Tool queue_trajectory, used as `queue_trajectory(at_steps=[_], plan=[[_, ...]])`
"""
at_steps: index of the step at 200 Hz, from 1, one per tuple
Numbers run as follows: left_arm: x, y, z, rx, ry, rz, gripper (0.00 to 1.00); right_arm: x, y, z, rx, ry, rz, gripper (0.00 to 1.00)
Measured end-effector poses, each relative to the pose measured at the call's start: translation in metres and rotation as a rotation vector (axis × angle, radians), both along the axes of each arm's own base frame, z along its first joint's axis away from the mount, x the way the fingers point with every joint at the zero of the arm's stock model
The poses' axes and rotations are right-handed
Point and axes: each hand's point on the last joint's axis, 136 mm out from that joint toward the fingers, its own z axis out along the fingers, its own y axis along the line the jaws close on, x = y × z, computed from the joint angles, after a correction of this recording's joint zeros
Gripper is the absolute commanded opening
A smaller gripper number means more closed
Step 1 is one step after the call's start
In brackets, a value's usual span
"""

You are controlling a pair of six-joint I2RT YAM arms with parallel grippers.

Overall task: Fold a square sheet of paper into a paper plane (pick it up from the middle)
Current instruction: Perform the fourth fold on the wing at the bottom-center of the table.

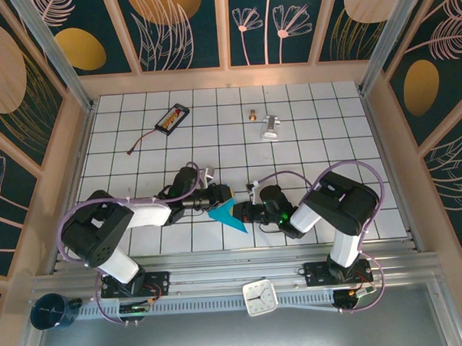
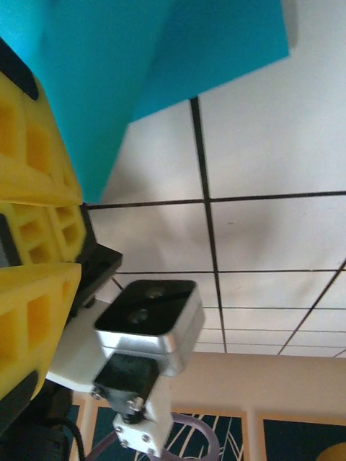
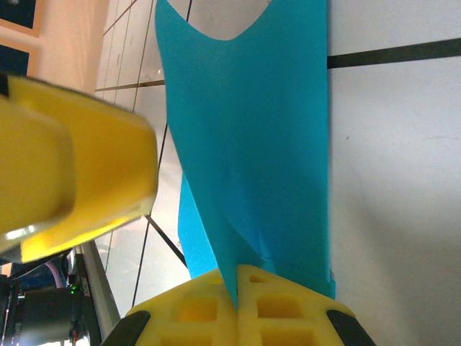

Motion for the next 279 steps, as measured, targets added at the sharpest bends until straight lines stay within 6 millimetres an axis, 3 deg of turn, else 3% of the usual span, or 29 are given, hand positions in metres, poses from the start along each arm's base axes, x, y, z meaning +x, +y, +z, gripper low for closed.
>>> queue_trajectory(at_steps=[107, 190, 279], plan=[[0.005, -0.002, -0.025, 0.066, 0.015, -0.023, 0.22, 0.000, 0.002, 0.000, -0.004, 0.003, 0.002, 0.03], [-0.001, 0.019, -0.045, 0.112, 0.045, 0.010, 0.19, 0.000, 0.002, 0.000, -0.006, 0.000, 0.001, 0.06], [-0.002, 0.027, -0.050, 0.110, 0.035, 0.026, 0.15, -0.001, 0.003, 0.000, -0.010, -0.004, -0.003, 0.09]])
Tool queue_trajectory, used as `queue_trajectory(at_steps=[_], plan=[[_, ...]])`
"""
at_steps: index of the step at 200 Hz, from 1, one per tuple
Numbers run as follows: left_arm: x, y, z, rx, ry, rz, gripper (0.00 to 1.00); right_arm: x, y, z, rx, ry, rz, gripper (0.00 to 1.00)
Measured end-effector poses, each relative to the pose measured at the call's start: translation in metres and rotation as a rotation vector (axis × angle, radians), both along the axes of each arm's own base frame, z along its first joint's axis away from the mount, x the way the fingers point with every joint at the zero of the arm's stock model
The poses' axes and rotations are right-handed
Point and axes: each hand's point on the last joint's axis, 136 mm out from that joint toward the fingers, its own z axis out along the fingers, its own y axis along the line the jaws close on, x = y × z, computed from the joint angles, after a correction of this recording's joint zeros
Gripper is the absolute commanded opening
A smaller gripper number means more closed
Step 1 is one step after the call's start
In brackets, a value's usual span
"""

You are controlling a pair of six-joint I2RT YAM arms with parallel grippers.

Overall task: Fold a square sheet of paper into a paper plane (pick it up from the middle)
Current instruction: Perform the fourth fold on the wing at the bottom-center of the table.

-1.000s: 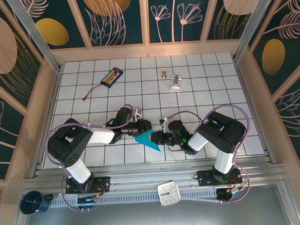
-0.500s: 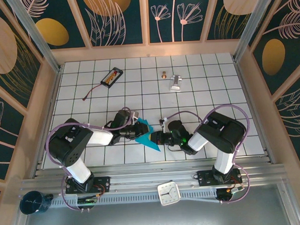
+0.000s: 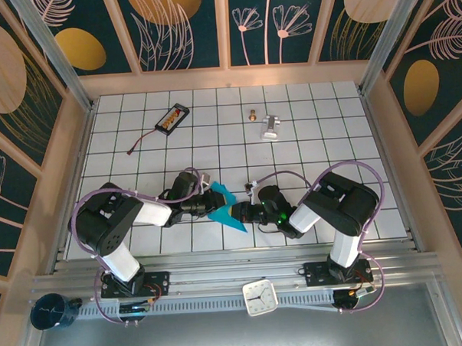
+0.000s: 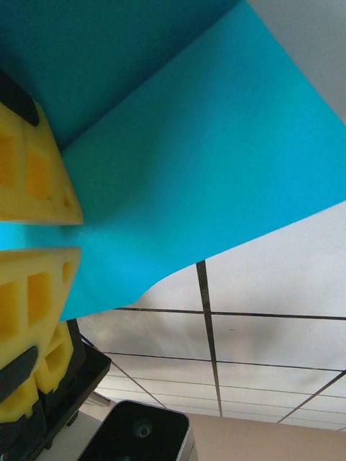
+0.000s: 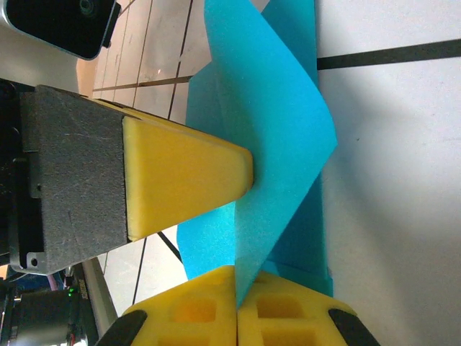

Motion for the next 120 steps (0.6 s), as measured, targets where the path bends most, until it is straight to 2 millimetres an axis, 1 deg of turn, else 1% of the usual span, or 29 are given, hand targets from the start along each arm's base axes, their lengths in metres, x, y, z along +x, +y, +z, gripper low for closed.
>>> queue_trajectory(at_steps=[59, 120], plan=[[-0.0008, 0.0014, -0.0016, 0.009, -0.014, -0.008, 0.13, -0.0015, -0.0010, 0.0026, -0.008, 0.004, 0.000, 0.12], [0.0001, 0.0029, -0.0020, 0.009, -0.016, -0.006, 0.12, -0.0083, -0.0085, 0.0019, -0.030, 0.024, 0.001, 0.13]])
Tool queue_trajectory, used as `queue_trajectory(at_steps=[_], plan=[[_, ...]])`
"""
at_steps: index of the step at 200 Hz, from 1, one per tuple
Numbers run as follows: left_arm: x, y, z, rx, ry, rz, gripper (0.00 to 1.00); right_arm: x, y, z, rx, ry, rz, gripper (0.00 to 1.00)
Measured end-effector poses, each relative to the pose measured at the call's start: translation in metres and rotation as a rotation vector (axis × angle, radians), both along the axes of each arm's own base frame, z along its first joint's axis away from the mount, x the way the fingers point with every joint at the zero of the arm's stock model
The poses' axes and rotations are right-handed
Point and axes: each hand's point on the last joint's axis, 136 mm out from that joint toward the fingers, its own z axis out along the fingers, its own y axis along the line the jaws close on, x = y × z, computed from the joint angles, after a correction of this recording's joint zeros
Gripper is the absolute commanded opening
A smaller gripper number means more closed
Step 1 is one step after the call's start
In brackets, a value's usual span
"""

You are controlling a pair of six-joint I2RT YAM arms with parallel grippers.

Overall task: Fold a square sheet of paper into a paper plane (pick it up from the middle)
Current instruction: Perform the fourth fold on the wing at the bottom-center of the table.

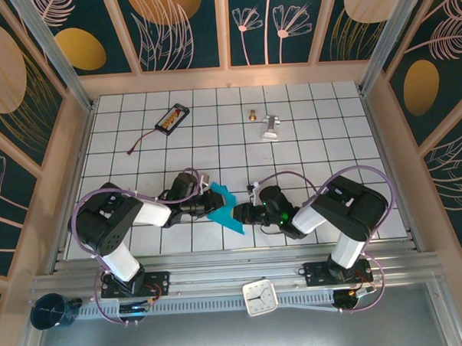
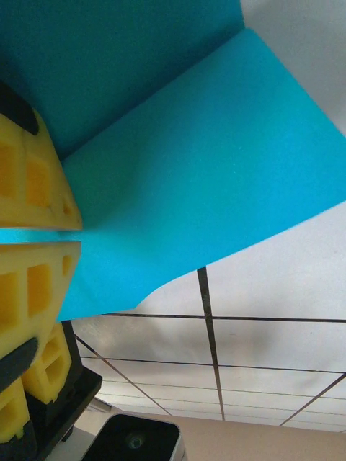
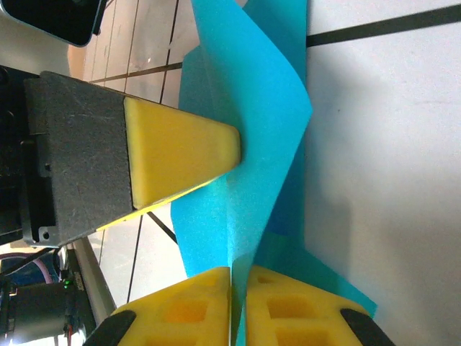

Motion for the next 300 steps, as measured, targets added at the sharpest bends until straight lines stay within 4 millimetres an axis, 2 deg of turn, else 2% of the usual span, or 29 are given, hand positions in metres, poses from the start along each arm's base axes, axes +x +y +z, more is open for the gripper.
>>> queue_trajectory(at_steps=[75, 124, 159, 208, 262, 300], plan=[[0.000, 0.000, 0.000, 0.000, -0.001, 0.000, 0.13, -0.016, -0.003, -0.001, -0.028, 0.006, 0.032, 0.12], [0.002, 0.000, 0.002, -0.009, -0.004, 0.002, 0.16, -0.010, 0.007, -0.001, -0.055, 0.011, 0.048, 0.11], [0.001, 0.001, 0.005, -0.014, -0.011, 0.002, 0.20, -0.007, 0.012, -0.001, -0.068, 0.016, 0.053, 0.06], [0.003, 0.005, 0.026, -0.033, -0.041, 0.013, 0.27, -0.002, 0.015, 0.000, -0.085, 0.003, 0.057, 0.00], [0.007, 0.017, 0.049, -0.034, -0.089, 0.023, 0.33, 0.005, 0.007, -0.003, -0.171, -0.032, 0.031, 0.00], [-0.003, 0.020, 0.045, -0.005, -0.072, -0.011, 0.33, 0.008, -0.007, 0.005, -0.249, -0.083, 0.019, 0.00]])
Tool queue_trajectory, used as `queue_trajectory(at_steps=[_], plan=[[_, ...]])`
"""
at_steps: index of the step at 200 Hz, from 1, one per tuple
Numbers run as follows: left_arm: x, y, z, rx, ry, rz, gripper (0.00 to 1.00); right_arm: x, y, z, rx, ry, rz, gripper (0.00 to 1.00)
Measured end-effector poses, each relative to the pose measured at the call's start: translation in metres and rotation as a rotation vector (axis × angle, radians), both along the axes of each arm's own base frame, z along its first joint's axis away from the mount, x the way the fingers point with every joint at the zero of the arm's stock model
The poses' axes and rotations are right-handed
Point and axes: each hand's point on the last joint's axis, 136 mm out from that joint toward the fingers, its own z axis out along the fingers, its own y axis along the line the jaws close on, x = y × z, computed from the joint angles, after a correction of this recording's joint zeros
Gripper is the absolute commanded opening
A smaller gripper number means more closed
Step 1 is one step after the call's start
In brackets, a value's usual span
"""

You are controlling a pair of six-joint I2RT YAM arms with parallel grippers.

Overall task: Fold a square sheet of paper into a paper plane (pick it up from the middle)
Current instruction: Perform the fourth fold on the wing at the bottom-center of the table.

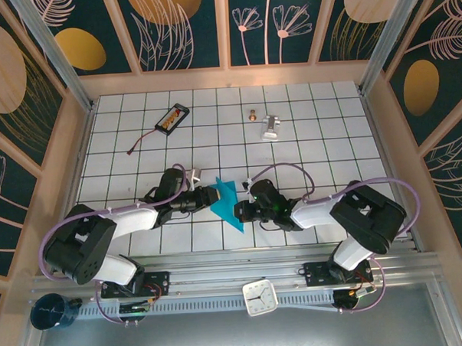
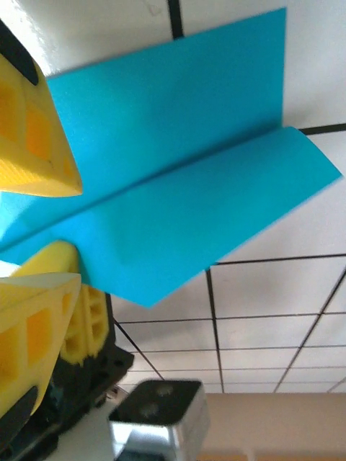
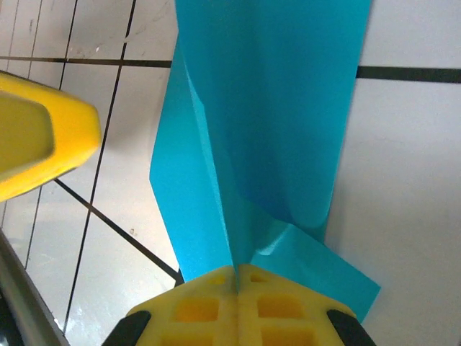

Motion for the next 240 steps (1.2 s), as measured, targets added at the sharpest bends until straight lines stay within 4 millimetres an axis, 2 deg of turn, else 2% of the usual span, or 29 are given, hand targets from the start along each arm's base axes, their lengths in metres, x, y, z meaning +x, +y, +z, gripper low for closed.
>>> queue_trajectory(at_steps=[46, 104, 163, 240], plan=[[-0.001, -0.001, -0.009, 0.031, 0.032, -0.017, 0.33, 0.003, -0.001, -0.005, -0.075, -0.018, 0.034, 0.07], [-0.005, 0.003, -0.038, 0.083, 0.107, -0.013, 0.32, 0.008, 0.011, -0.007, -0.091, -0.030, 0.062, 0.11], [-0.005, 0.003, -0.040, 0.079, 0.111, -0.020, 0.30, 0.013, 0.022, -0.008, -0.095, -0.032, 0.085, 0.14], [-0.006, 0.003, -0.040, 0.065, 0.106, -0.023, 0.30, 0.011, 0.030, -0.010, -0.084, -0.017, 0.122, 0.18]])
